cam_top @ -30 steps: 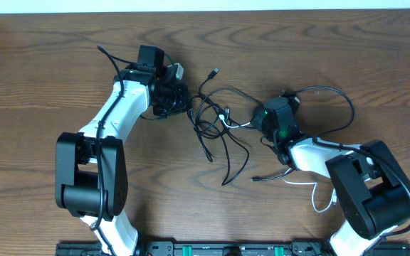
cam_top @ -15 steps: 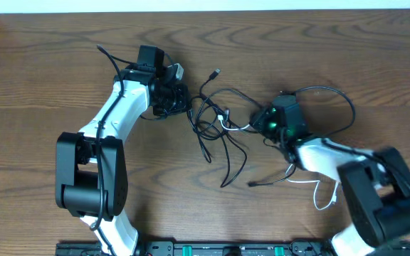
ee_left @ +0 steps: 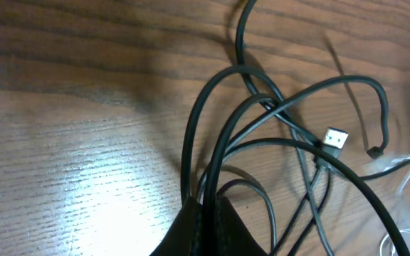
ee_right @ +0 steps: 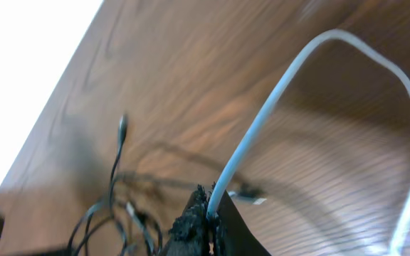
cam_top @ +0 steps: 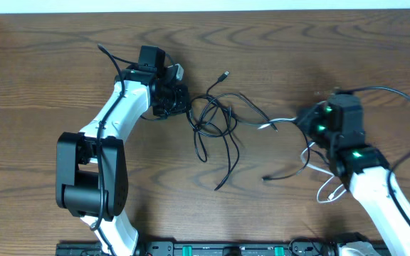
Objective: Untangle cables
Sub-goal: 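Pull the white cable rightward out of the black tangle with the right gripper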
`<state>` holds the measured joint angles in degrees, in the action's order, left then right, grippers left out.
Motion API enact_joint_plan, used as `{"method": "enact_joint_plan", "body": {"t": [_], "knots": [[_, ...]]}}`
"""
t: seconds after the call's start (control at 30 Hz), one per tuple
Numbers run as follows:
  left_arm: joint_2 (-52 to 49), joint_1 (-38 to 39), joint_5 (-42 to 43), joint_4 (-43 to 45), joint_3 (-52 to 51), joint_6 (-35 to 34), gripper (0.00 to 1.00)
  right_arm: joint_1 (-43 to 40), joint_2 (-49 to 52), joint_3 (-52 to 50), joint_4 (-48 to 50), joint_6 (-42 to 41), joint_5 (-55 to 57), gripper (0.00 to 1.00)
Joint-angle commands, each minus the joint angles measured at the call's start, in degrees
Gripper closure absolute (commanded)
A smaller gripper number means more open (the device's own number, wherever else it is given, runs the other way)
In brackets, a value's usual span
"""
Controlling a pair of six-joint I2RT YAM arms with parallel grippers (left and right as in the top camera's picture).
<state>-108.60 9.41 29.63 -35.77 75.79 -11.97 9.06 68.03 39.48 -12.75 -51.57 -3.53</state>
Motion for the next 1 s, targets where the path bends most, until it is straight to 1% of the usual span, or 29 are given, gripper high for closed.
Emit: {"method": "enact_joint_plan", "body": {"t": [0.0,0.13,0.3,0.4,0.43,0.53,0.57,0.6,0.63,0.67,0.7,0.73,0.77,0.8,0.9,0.93,0.97], "knots": [[1.14,0.07,-0.74,-0.2,0.94,0.59,0.92,-1.97,-3.43,0.15,-1.25,2.47,8.5,0.99],[1.14,0.07,-0.74,-0.37,0.94,0.59,0.92,-4.57,-5.05,0.15,-2.43,3.91,11.96,0.99],[1.14,0.07,-0.74,-0.37,0.94,0.59,0.92,-5.75,-5.03,0.15,-5.42,3.89,10.84,0.99],[1.14,0.07,-0.74,-0.37,0.94,0.59,0.92,-5.75,-5.03,0.15,-8.31,3.89,10.43,0.99],[1.14,0.07,-0.74,-0.37,0.94,0.59,0.92,-5.75,-5.03,0.15,-9.9,3.87,10.43,0.96],[1.14,0.07,-0.74,-0.39,0.94,0.57,0.92,-5.75,-5.03,0.15,-13.9,3.56,10.45,0.97],[1.14,0.07,-0.74,-0.39,0.94,0.59,0.92,-5.75,-5.03,0.15,-15.45,3.39,10.32,0.95],[1.14,0.07,-0.74,-0.37,0.94,0.59,0.92,-5.75,-5.03,0.15,-17.64,3.41,9.42,0.87],[1.14,0.07,-0.74,-0.37,0.94,0.59,0.92,-5.75,-5.03,0.15,-19.39,3.39,8.44,0.84],[1.14,0.07,-0.74,-0.37,0.94,0.59,0.92,-5.75,-5.03,0.15,-20.83,3.39,7.56,0.87],[1.14,0.07,-0.74,-0.37,0.94,0.57,0.92,-5.75,-5.03,0.15,-22.23,3.23,7.26,0.91],[1.14,0.07,-0.74,-0.37,0.94,0.59,0.92,-5.75,-5.03,0.15,-23.21,3.19,7.1,0.91],[1.14,0.07,-0.74,-0.39,0.94,0.57,0.92,-5.75,-5.05,0.15,-24.94,3.19,6.78,0.88],[1.14,0.07,-0.74,-0.42,0.94,0.57,0.92,-5.75,-5.03,0.15,-26.12,3.17,6.45,0.78],[1.14,0.07,-0.74,-0.42,0.94,0.59,0.92,-5.75,-5.03,0.15,-29.66,3.21,4.74,0.36],[1.14,0.07,-0.74,-0.39,0.94,0.57,0.92,-5.75,-5.03,0.15,-30.51,3.23,4.33,0.31],[1.14,0.07,-0.74,-0.39,0.94,0.59,0.92,-5.75,-5.05,0.17,-32.0,3.91,3.28,0.16]]}}
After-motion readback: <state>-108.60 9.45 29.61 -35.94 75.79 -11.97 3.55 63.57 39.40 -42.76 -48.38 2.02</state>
